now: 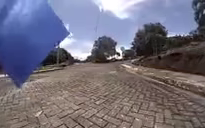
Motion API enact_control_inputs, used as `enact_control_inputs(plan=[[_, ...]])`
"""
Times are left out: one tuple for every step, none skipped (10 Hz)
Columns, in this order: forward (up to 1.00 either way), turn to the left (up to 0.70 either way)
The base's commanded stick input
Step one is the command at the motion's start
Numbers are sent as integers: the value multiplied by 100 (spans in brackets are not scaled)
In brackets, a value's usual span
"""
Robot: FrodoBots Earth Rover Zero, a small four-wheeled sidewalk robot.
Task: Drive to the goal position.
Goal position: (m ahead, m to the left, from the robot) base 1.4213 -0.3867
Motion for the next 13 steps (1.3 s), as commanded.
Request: enact_control_inputs(plan=[[50, 0], [50, 0], [50, 0], [50, 0], [50, 0], [50, 0], [50, 0], [50, 0], [50, 0], [50, 0], [50, 0], [50, 0], [50, 0]])
